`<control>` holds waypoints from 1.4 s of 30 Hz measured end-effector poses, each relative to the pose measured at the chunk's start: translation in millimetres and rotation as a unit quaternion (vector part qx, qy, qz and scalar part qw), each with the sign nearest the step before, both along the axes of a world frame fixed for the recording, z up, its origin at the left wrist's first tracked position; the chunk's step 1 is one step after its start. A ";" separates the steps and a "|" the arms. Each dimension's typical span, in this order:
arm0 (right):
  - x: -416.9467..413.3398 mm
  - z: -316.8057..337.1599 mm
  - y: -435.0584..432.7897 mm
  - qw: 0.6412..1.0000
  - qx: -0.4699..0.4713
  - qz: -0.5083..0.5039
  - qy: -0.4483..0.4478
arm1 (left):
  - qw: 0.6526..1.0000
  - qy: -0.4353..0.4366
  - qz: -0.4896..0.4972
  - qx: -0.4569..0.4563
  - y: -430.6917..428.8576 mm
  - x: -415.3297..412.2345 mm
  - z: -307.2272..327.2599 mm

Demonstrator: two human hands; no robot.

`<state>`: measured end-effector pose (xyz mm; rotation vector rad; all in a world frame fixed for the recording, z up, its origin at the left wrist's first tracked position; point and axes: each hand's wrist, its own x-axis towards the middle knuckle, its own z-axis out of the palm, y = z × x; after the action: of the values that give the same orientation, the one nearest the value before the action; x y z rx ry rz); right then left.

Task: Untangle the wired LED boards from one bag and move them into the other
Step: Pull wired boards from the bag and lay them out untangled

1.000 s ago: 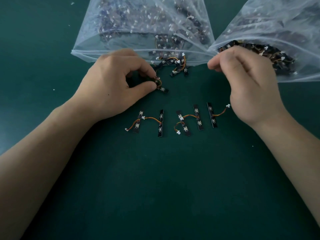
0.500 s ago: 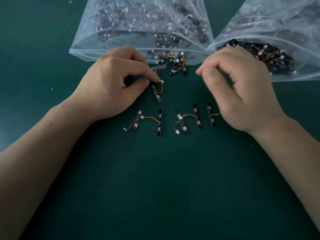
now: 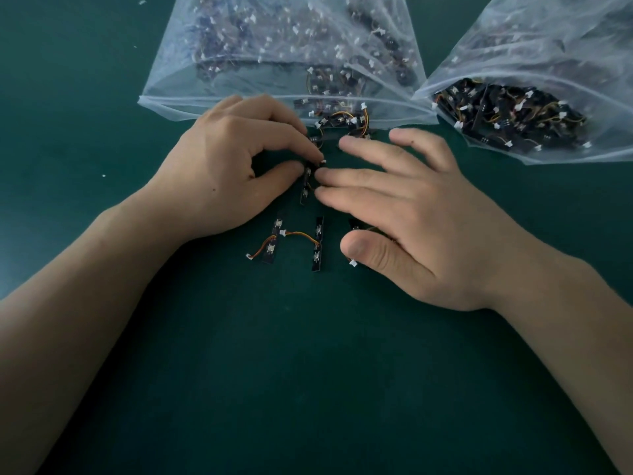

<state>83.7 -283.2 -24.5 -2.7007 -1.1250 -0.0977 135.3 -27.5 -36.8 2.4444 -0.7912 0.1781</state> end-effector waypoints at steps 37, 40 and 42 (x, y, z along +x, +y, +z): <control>2.5 -4.2 -3.6 0.999 0.040 -0.017 -0.012 | 0.999 -0.011 0.050 -0.015 -2.6 -1.6 1.8; 1.8 -4.1 -3.5 0.999 0.040 -0.020 -0.010 | 0.998 -0.020 0.052 -0.021 -3.0 -1.4 0.6; 1.5 -2.9 -3.2 0.999 0.040 -0.022 -0.011 | 0.997 -0.024 0.059 -0.032 -3.2 -1.8 0.0</control>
<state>85.3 -286.4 -27.3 -2.6611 -1.0436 -0.1749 133.4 -30.7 -36.8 2.4348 -0.6524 0.3027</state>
